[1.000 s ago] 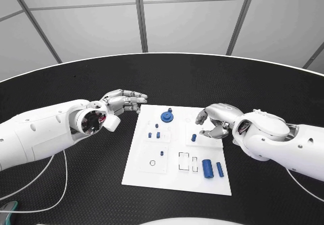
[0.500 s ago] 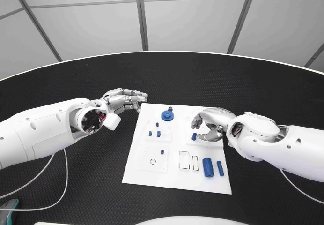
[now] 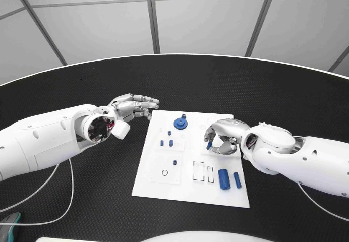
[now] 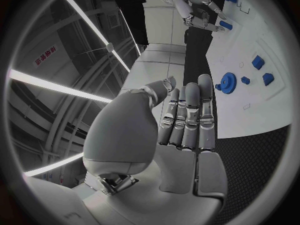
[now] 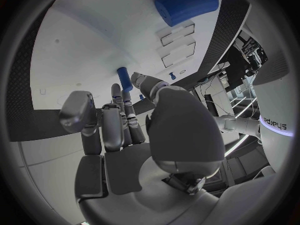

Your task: Assemble the parts on the task board

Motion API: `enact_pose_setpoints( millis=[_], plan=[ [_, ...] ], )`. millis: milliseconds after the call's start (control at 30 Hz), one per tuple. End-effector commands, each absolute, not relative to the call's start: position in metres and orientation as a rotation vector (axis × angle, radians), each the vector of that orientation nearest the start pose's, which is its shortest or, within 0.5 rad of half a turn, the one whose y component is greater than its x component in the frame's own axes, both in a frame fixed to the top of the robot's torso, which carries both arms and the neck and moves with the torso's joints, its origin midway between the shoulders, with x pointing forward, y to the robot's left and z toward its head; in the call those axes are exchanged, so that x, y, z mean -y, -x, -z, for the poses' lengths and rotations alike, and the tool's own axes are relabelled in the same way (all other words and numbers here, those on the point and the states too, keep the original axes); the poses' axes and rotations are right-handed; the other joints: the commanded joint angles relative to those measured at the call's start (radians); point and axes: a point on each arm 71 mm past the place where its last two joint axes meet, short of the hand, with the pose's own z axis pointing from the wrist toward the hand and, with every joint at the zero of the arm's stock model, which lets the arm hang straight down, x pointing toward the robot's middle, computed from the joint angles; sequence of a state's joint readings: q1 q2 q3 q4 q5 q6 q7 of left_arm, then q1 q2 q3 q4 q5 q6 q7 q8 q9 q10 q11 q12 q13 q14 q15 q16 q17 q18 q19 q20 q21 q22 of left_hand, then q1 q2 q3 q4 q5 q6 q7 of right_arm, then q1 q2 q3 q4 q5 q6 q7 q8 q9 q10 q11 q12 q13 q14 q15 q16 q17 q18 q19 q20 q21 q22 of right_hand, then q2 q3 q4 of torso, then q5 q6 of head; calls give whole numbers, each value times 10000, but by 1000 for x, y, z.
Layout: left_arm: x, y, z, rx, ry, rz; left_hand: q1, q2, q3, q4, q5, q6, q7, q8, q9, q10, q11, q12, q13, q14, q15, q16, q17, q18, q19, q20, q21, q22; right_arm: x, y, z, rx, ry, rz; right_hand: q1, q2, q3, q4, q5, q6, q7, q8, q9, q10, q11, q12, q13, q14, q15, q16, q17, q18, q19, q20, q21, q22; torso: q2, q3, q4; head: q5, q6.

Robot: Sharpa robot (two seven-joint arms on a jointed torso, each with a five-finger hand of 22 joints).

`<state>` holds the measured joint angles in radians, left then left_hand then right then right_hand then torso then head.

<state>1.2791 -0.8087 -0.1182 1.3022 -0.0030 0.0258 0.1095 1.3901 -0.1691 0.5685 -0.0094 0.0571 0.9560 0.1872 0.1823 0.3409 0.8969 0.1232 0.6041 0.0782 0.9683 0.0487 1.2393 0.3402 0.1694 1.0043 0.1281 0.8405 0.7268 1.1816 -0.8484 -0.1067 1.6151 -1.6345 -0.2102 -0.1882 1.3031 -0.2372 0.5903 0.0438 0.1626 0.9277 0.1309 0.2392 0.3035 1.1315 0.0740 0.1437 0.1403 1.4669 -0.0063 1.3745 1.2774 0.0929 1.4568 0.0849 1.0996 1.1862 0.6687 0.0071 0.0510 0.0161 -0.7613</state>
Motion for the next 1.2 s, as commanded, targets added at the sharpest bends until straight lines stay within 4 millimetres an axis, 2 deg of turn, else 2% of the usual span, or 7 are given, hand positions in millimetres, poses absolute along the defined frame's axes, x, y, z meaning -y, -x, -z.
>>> enact_pose_setpoints(
  millis=[33, 567, 867, 1200],
  plan=[
    [-244, -522, 196, -17937, 11592, 14772, -62, 34, -41, 38, -29, -62, -19, -40, 8, -49, -4, -22, 15, -39, 13, -30, -16, 155, -15, 89, -66, -11, 175, -451, 216, -17787, 3841, -5592, 152, 75, 132, -30, 82, 296, 64, 164, 84, 321, -16, 161, 46, 465, -90, 103, 75, 37, 80, -44, 144, 90, 0, -6, 4, 7, -25],
    [-244, -522, 196, -17940, 11606, 14752, -53, 41, -61, 53, -29, -67, -23, -43, 15, -61, -6, -11, 23, -47, 12, -28, -16, 157, -6, 91, -93, -35, 173, -451, 220, -17910, 3930, -5571, 391, 317, 352, -211, 86, 745, -18, 361, 202, 806, -153, 305, 144, 486, -179, 177, 153, 14, 125, -134, 262, 212, -11, -1, -7, 36, -82],
    [-244, -522, 196, -17936, 11604, 14754, -53, 41, -61, 53, -29, -67, -23, -43, 15, -61, -6, -11, 23, -47, 12, -28, -16, 157, -6, 91, -93, -35, 172, -448, 216, -17504, 3863, -5731, 622, 672, 470, -419, 12, 1148, -68, 576, 344, 1179, -244, 364, 259, 517, -255, 272, 276, -21, 176, -201, 444, 381, -17, 5, -13, 34, -90],
    [-243, -523, 196, -17923, 11583, 14770, -53, 44, -70, 61, -29, -69, -23, -44, 17, -66, -6, -6, 26, -49, 13, -27, -15, 157, 0, 92, -103, -45, 175, -432, 201, -17034, 3701, -6095, 582, 708, 452, -453, -20, 1271, -104, 657, 414, 1319, -282, 359, 316, 525, -286, 297, 305, -37, 196, -231, 524, 456, -40, -1, -35, 9, -56]
  ],
)
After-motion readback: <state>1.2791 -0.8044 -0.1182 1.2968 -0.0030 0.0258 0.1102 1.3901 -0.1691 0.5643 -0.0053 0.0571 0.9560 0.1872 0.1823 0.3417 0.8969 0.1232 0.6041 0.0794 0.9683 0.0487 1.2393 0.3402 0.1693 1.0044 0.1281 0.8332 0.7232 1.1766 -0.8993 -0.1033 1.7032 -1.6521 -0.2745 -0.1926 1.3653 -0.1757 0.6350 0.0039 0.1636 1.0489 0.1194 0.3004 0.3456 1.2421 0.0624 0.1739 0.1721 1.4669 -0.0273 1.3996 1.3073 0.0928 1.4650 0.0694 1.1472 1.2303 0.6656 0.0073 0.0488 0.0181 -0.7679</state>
